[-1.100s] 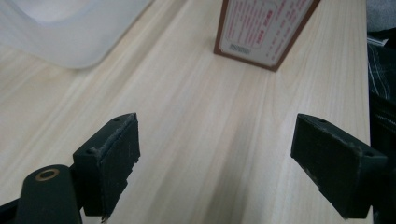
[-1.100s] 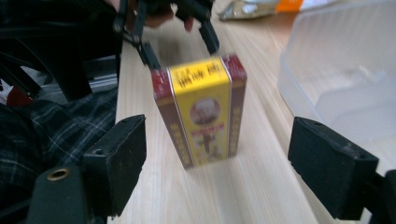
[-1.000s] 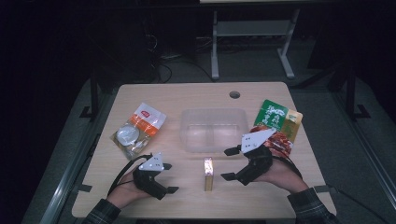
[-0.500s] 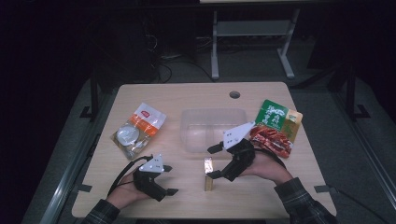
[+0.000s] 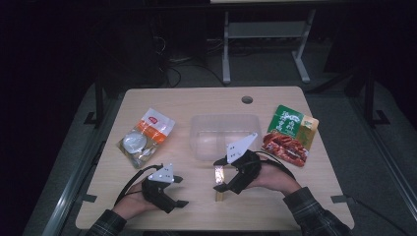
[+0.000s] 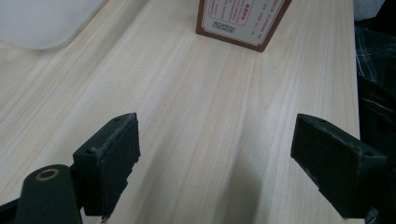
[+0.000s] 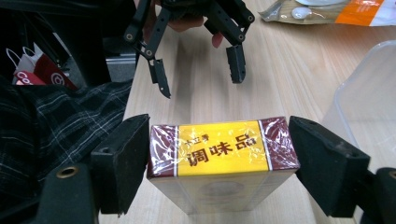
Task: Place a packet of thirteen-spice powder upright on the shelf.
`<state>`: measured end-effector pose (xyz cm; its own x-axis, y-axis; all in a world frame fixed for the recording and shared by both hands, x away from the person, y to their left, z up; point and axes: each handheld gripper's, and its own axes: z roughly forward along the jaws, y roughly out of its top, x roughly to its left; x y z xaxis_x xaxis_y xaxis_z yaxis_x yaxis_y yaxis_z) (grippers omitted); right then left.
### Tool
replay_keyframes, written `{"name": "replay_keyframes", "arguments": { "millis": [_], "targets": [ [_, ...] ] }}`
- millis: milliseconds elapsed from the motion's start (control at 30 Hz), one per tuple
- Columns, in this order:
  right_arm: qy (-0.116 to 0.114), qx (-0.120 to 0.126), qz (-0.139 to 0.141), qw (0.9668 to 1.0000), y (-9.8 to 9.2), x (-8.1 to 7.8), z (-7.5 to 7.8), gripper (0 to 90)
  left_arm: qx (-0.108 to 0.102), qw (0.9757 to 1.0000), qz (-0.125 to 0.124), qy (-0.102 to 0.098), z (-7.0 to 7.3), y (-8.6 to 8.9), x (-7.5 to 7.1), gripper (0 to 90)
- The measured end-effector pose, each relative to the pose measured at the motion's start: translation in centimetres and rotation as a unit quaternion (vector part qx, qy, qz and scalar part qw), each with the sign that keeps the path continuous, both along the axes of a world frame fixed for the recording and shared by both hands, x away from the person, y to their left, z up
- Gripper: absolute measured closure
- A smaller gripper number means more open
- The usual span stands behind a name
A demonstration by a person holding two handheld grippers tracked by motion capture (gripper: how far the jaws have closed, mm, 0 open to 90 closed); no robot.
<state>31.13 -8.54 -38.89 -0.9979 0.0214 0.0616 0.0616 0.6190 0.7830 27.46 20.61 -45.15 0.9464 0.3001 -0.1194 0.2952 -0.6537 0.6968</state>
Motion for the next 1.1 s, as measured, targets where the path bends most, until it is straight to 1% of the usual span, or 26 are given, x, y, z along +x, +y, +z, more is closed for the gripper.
{"name": "replay_keyframes", "arguments": {
  "millis": [133,167,267,333,367,400,433,467,500,533,600,667,700,767,800,867,900,933,1000,1033,1067,1100],
  "targets": [
    [0.001,-0.006,0.001,1.0000,0.0,0.0,-0.2,29.2,-0.002,1.0000,0.000,0.004,0.0,0.0,0.1,15.0],
    [0.002,-0.006,0.001,1.0000,0.0,0.0,-0.2,29.5,-0.005,1.0000,0.001,0.006,0.0,0.0,0.1,15.0],
    [-0.005,-0.005,0.004,1.0000,0.0,-0.1,-0.1,30.2,-0.008,0.9999,0.004,0.011,0.0,0.0,0.2,14.9],
    [-0.002,-0.006,0.002,1.0000,-0.1,-0.1,-0.1,30.5,-0.003,0.9999,0.009,0.008,0.0,-0.1,0.2,14.8],
    [0.000,-0.004,0.002,1.0000,-0.1,0.0,-0.1,30.8,-0.004,0.9999,0.010,0.007,0.0,-0.2,0.2,14.9],
    [0.001,-0.002,0.003,1.0000,-0.2,0.0,-0.1,31.0,0.000,1.0000,0.004,0.006,0.0,-0.2,0.3,14.9],
    [0.003,-0.001,0.003,1.0000,-0.2,0.0,0.0,31.1,-0.004,0.9999,0.007,0.007,0.1,-0.3,0.2,14.9],
    [0.000,0.002,0.003,1.0000,-0.3,0.1,0.1,31.2,-0.001,1.0000,0.005,0.003,0.2,-0.2,0.3,14.9],
    [0.004,0.006,-0.001,1.0000,-0.4,0.0,0.2,31.2,-0.007,0.9999,0.009,0.005,0.1,-0.3,0.2,14.9],
    [0.003,0.011,0.000,0.9999,-0.5,0.1,0.4,31.2,-0.007,0.9999,0.009,0.004,0.1,-0.3,0.2,14.9],
    [0.010,0.015,-0.005,0.9998,-0.7,0.2,0.6,31.2,-0.006,0.9999,0.008,0.004,0.1,-0.3,0.2,14.9],
    [0.002,0.007,-0.003,1.0000,-0.7,0.5,0.9,31.2,-0.004,1.0000,0.007,0.003,0.1,-0.3,0.2,14.9],
    [-0.003,0.006,-0.002,1.0000,-0.8,0.7,1.1,31.3,-0.004,1.0000,0.007,0.002,0.1,-0.4,0.2,14.9],
    [-0.001,0.010,0.001,0.9999,-0.8,1.1,1.8,31.3,-0.003,1.0000,0.003,0.002,0.0,-0.4,0.2,15.3],
    [-0.001,0.010,0.001,0.9999,-0.8,1.1,1.8,31.3,-0.001,1.0000,0.001,0.001,0.0,-0.4,0.2,15.3],
    [-0.004,0.004,0.001,1.0000,-0.8,1.4,2.2,31.3,0.000,1.0000,-0.001,0.001,0.0,-0.3,0.2,15.2],
    [-0.011,0.002,0.001,0.9999,-0.8,1.6,2.5,31.3,0.000,1.0000,-0.002,0.001,0.0,-0.3,0.2,15.2],
    [-0.011,0.001,0.000,0.9999,-0.9,1.7,2.7,31.3,-0.001,1.0000,-0.002,0.002,0.0,-0.3,0.2,15.2],
    [-0.015,0.002,0.002,0.9999,-1.0,2.1,3.2,31.3,-0.002,1.0000,-0.002,0.003,0.0,-0.3,0.2,15.3],
    [-0.018,0.004,0.001,0.9998,-1.1,2.3,3.4,31.3,-0.001,1.0000,-0.003,0.001,0.0,-0.3,0.2,15.4],
    [-0.014,0.004,-0.003,0.9999,-1.3,2.4,3.7,31.3,0.001,1.0000,-0.003,0.001,0.0,-0.4,0.2,15.4],
    [-0.018,0.006,-0.005,0.9998,-1.5,2.7,4.0,31.3,0.002,1.0000,-0.006,0.000,0.0,-0.4,0.1,15.4]
  ]
}}
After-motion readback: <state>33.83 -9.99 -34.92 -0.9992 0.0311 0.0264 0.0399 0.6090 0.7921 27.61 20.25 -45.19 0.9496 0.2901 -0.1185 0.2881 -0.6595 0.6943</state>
